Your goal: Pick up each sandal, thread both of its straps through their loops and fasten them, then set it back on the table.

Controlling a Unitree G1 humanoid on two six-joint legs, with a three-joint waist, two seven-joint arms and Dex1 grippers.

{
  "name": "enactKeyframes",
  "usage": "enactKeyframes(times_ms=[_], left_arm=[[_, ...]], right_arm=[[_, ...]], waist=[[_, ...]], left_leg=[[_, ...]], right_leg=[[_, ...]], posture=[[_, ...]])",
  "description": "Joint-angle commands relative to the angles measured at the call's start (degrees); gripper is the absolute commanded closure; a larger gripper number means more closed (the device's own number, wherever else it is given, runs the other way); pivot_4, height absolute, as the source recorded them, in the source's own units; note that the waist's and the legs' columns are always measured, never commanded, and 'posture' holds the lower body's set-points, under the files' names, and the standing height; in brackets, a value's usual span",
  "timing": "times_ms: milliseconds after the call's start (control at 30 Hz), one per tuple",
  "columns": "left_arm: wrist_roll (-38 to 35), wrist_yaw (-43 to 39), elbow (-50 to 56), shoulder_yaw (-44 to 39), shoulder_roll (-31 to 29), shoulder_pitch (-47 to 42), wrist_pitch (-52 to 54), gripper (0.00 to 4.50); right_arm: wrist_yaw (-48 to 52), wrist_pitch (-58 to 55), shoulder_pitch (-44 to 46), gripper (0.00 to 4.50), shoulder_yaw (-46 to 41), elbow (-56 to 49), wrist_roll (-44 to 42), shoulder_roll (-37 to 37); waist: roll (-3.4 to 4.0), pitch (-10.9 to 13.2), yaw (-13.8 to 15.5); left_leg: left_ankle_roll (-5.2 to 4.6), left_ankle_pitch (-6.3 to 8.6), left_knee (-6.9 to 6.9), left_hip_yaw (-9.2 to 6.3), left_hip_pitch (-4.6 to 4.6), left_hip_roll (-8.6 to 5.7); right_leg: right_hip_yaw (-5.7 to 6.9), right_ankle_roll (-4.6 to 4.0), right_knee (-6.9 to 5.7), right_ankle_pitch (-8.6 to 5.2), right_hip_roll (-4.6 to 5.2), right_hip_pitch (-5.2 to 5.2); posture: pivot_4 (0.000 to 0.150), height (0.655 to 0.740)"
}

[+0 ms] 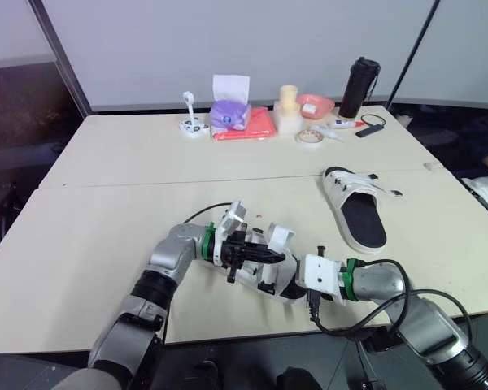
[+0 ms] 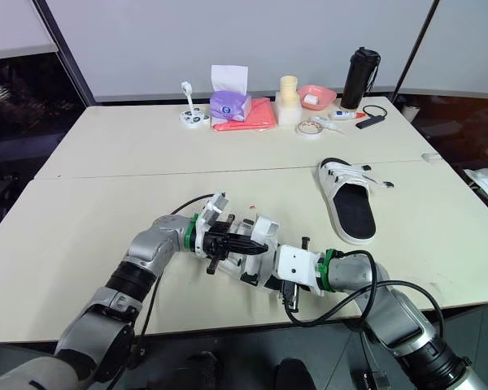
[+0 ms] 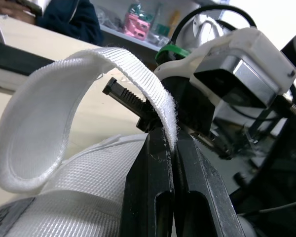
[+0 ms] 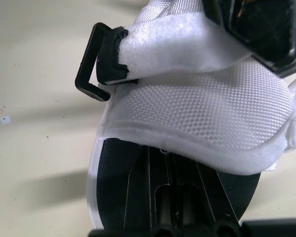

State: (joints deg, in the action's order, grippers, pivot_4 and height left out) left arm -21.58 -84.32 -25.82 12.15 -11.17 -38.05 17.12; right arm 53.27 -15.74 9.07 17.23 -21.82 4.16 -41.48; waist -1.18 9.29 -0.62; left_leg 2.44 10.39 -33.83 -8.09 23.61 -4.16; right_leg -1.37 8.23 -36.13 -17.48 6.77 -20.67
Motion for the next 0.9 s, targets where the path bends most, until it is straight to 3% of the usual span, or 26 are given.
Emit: enactKeyframes(times_ms=[33,233,533,900], left_arm=[[1.0,0.6,-0.4,0.2,1.6,-0.1,-4.8,4.48],[1.5,0.3,-1.5,-0.2,3.1,-1.4,-10.8,4.48],[0.9,-7.9,-1.4,1.4,1.0,-0.4,-16.1,4.48],[2.0,-8.2,-6.1,2.6,0.0,-1.2,-22.8,4.48]], right_arm=[[1.6,-1.0,-1.8,4.5,3.5,3.2,1.4,-0.5],[1.5,-1.2,-2.2,4.5,3.4,2.8,1.3,-0.6],[1.5,-1.1,-2.3,4.5,3.1,3.0,1.2,-0.9],[1.6,-1.1,-2.2,4.5,3.5,3.0,1.3,-0.7]], waist=[[0.0,0.0,0.0],[-0.01,0.0,0.1],[-0.01,0.0,0.0],[0.0,0.0,0.0]], left_leg=[[0.0,0.0,0.0,0.0,0.0,0.0],[0.0,0.0,-0.01,0.0,0.0,-0.01],[0.0,0.0,-0.01,0.01,0.0,-0.01],[0.0,0.0,0.0,-0.01,0.0,-0.01]], right_leg=[[0.0,-0.04,0.0,-0.02,0.0,0.0],[0.0,-0.08,0.0,-0.05,0.01,0.01],[0.0,-0.09,0.0,-0.05,0.01,0.01],[0.0,-0.12,0.01,-0.07,0.01,0.01]], posture=[[0.15,0.7344],[0.15,0.7344],[0.15,0.7344],[0.15,0.7344]])
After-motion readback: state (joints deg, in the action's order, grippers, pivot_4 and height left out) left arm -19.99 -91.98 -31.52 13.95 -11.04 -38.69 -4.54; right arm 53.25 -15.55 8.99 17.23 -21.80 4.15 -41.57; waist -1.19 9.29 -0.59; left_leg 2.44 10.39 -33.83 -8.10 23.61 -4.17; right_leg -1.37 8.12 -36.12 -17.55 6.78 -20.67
